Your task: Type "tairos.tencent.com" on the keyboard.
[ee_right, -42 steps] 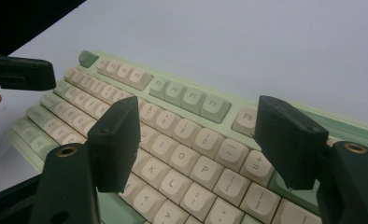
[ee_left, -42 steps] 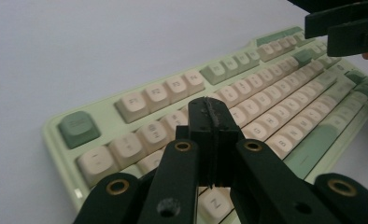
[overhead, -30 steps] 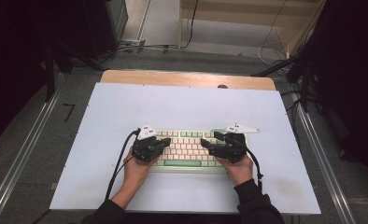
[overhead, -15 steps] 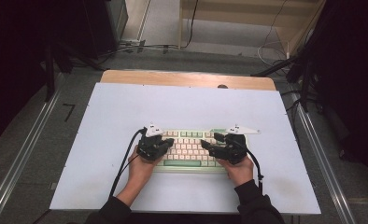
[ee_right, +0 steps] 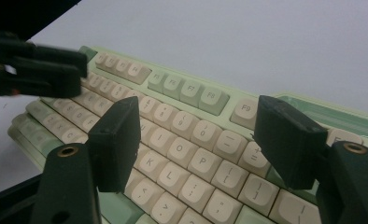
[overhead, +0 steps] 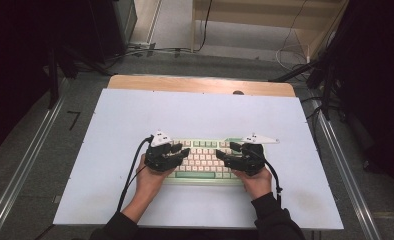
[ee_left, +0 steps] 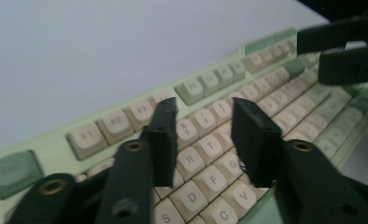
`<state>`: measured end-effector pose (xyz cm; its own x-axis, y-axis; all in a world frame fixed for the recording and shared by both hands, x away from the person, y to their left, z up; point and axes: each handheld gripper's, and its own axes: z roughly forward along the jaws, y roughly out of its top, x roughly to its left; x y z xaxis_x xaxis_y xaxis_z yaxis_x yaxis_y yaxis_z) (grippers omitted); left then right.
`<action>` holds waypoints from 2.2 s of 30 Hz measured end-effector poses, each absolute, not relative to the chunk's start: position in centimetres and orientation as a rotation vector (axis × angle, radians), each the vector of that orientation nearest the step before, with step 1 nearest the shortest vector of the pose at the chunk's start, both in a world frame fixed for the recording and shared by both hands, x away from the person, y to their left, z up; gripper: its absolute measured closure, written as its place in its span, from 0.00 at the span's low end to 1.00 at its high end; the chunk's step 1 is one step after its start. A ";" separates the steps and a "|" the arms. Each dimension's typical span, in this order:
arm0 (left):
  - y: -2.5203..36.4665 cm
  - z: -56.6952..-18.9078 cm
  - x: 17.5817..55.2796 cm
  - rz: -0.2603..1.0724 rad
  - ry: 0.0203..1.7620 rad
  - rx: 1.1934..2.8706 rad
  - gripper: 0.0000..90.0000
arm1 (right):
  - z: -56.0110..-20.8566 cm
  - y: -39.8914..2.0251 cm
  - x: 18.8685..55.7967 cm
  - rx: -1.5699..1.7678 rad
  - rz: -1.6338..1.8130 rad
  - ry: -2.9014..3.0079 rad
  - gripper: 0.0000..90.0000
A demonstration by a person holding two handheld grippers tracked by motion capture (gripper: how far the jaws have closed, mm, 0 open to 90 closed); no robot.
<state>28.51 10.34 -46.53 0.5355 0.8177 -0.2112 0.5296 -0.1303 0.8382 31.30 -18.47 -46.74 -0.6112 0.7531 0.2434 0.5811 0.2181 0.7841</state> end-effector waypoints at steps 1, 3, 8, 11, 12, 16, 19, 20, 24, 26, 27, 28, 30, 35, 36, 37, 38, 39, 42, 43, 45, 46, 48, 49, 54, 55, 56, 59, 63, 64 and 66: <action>10.3 -46.5 28.5 0.371 1.119 1.800 0.54 | -46.7 -18.5 31.3 1.277 1.344 2.297 0.33; 11.0 -46.2 28.3 0.391 1.124 1.785 0.51 | -46.7 -18.5 31.3 1.278 1.345 2.295 0.33; 12.6 -46.7 28.0 0.409 1.168 1.768 0.37 | -46.7 -18.6 31.4 1.301 1.355 2.291 0.30; 13.8 -47.5 27.7 0.442 1.202 1.745 0.32 | -46.7 -18.7 31.5 1.316 1.350 2.285 0.28; 13.8 -47.5 27.7 0.442 1.202 1.745 0.32 | -46.7 -18.7 31.5 1.320 1.350 2.279 0.27; 14.9 -47.9 27.2 0.478 1.225 1.707 0.31 | -46.7 -18.8 31.5 1.317 1.338 2.263 0.26; 15.6 -48.0 26.8 0.487 1.238 1.682 0.31 | -46.7 -18.9 31.5 1.330 1.343 2.277 0.26; 15.9 -48.0 26.7 0.490 1.244 1.675 0.31 | -46.7 -18.8 31.4 1.326 1.330 2.276 0.26; 16.5 -48.1 26.3 0.508 1.256 1.653 0.31 | -46.8 -18.8 31.4 1.321 1.312 2.277 0.26; 16.6 -48.2 26.2 0.516 1.262 1.655 0.30 | -46.8 -18.8 31.3 1.314 1.307 2.275 0.26; 16.7 -48.3 26.2 0.517 1.267 1.653 0.30 | -46.7 -18.8 31.3 1.312 1.308 2.273 0.26; 16.8 -48.3 26.3 0.517 1.270 1.652 0.30 | -46.7 -18.8 31.3 1.313 1.311 2.272 0.26; 17.0 -48.3 26.3 0.511 1.280 1.645 0.29 | -46.8 -18.9 31.2 1.312 1.306 2.272 0.26; 17.4 -48.3 26.3 0.500 1.285 1.632 0.29 | -46.8 -19.0 31.1 1.313 1.305 2.271 0.26; 17.4 -48.3 26.3 0.499 1.284 1.634 0.29 | -46.7 -19.1 31.2 1.310 1.311 2.266 0.26; 17.4 -48.3 26.3 0.497 1.286 1.628 0.29 | -46.7 -19.1 31.2 1.312 1.316 2.261 0.26; 17.4 -48.3 26.2 0.496 1.289 1.618 0.29 | -46.7 -19.1 31.2 1.312 1.316 2.261 0.26; 17.5 -48.2 26.2 0.498 1.286 1.613 0.29 | -46.7 -19.1 31.2 1.314 1.314 2.262 0.26; 17.6 -48.2 26.2 0.490 1.285 1.611 0.29 | -46.9 -19.1 31.1 1.310 1.303 2.276 0.26; 17.5 -48.2 26.2 0.486 1.286 1.612 0.29 | -46.9 -19.0 31.1 1.306 1.301 2.278 0.26; 17.5 -48.3 26.2 0.478 1.288 1.618 0.29 | -46.8 -19.0 31.0 1.301 1.306 2.276 0.28; 17.5 -48.3 26.1 0.474 1.286 1.614 0.29 | -46.7 -19.0 31.0 1.300 1.311 2.273 0.29; 17.5 -48.1 26.1 0.475 1.279 1.602 0.30 | -46.7 -18.9 30.9 1.289 1.307 2.278 0.33; 17.4 -48.1 26.0 0.479 1.279 1.594 0.30 | -46.7 -18.9 30.9 1.289 1.307 2.278 0.33; 17.4 -48.3 26.2 0.470 1.283 1.608 0.29 | -46.5 -18.6 30.8 1.273 1.264 2.275 0.33; 17.4 -48.3 26.1 0.465 1.285 1.602 0.28 | -46.5 -18.5 30.8 1.269 1.269 2.268 0.33; 17.4 -48.1 26.1 0.472 1.285 1.600 0.28 | -46.5 -18.4 30.8 1.270 1.261 2.263 0.33; 17.5 -47.9 26.0 0.489 1.286 1.577 0.28 | -46.6 -18.2 30.7 1.262 1.245 2.273 0.34; 17.7 -48.0 26.1 0.483 1.301 1.581 0.24 | -46.5 -18.1 30.6 1.243 1.233 2.276 0.35; 17.7 -47.9 26.1 0.480 1.303 1.574 0.24 | -46.5 -18.0 30.7 1.244 1.240 2.270 0.35; 17.7 -47.7 26.0 0.486 1.291 1.565 0.24 | -46.5 -18.0 30.7 1.245 1.237 2.272 0.35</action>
